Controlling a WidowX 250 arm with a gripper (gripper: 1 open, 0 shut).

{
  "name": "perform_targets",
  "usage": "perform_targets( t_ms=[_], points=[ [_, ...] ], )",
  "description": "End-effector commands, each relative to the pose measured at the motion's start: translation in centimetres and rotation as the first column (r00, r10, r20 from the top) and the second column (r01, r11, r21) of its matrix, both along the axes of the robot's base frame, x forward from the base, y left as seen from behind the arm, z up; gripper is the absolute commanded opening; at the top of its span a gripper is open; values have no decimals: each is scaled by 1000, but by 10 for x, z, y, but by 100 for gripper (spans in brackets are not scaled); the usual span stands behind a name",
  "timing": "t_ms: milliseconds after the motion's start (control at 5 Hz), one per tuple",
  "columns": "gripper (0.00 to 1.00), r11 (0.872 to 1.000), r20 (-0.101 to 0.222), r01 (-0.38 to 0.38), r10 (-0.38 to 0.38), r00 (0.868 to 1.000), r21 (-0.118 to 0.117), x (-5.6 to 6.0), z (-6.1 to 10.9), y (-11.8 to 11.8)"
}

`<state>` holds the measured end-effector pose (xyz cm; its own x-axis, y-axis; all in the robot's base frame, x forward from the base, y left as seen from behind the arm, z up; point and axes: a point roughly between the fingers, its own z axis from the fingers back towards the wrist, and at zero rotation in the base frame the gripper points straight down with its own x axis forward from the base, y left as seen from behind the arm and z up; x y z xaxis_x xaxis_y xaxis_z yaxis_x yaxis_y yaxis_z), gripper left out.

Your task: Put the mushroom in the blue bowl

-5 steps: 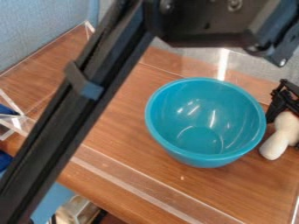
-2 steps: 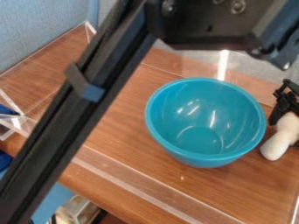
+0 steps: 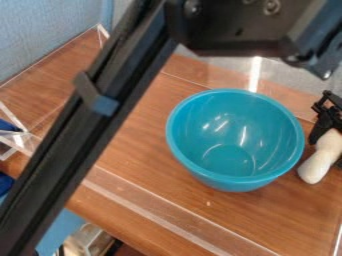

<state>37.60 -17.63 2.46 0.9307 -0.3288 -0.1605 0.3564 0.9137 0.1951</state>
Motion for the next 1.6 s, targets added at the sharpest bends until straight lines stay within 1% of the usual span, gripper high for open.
perform_targets(
  t_ms=[0, 600, 1400],
  points=[
    [0, 999, 4, -31, 31, 1000, -6, -3, -13, -3],
    [0, 998, 1, -60, 60, 998, -15, -7, -8, 3],
    [0, 995, -3, -93, 93, 996, -19, -10, -7, 9]
  ],
)
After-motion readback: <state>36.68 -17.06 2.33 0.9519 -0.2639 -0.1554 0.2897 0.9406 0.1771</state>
